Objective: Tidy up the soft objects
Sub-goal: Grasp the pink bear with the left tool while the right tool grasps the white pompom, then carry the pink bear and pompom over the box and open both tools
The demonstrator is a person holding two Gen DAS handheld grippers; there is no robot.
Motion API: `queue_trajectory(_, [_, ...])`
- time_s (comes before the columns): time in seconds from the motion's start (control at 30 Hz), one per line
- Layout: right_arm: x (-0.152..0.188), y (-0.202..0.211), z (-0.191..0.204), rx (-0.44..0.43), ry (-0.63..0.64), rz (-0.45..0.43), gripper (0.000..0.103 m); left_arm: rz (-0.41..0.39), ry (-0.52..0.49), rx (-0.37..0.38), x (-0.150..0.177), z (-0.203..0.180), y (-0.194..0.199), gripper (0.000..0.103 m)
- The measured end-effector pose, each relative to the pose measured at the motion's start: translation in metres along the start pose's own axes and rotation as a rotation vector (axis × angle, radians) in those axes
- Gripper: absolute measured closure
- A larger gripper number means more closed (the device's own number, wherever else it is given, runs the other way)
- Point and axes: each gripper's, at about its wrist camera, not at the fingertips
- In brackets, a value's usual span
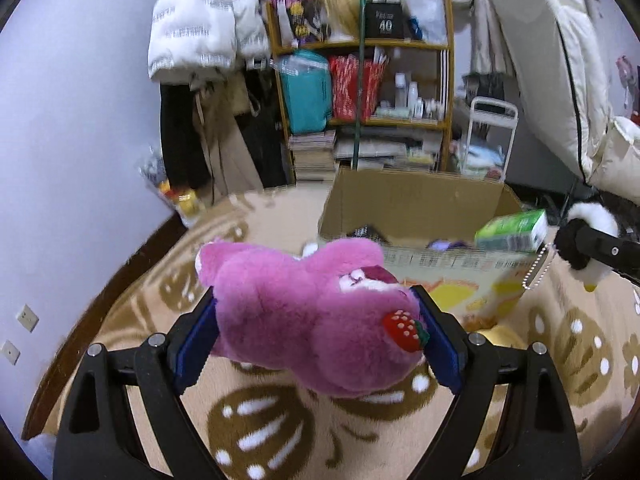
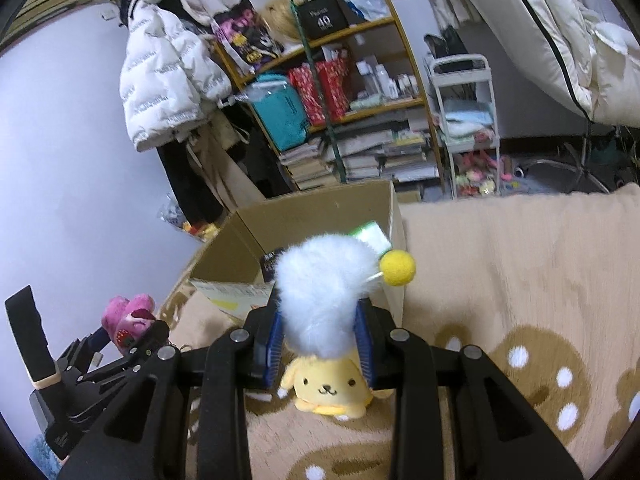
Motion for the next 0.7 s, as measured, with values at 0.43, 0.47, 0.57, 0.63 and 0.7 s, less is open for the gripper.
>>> queue_trajectory(0.43, [-0.02,-0.002,0.015,-0.034,0.074,-0.061,0.07,-0.112,-0.029,0.04,-0.026,-0.017,0.002,0.014])
queue_trajectory(0.47, [-0.021,-0.002,0.017,-0.034,0.082,-0.064,0.07,-0.124,-0.028,0.042,-0.031,-0.017,0.003,0.014])
queue_trajectory(0.57, [-0.026,-0.005,0.022,-0.04,0.108,-0.065,0.07,-0.151,-0.04,0.045,-0.043,-0.018,0.004,0.014])
queue_trajectory(0.63, [-0.03,-0.011,0.025,-0.043,0.127,-0.055,0.07,-0.165,-0.057,0.049,-0.051,-0.019,0.003,0.014])
queue_trajectory(0.7, [-0.035,-0.015,0.027,-0.056,0.129,-0.053,0.07,-0.176,-0.073,0.049,-0.059,-0.02,0.003,0.014])
Point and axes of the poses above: each gripper's, at about its wrist camera, not at the fingertips, and y roughly against the way its jaws point, z to its left, x to its underside, and after that the axes turned 4 degrees about -y, right-handed
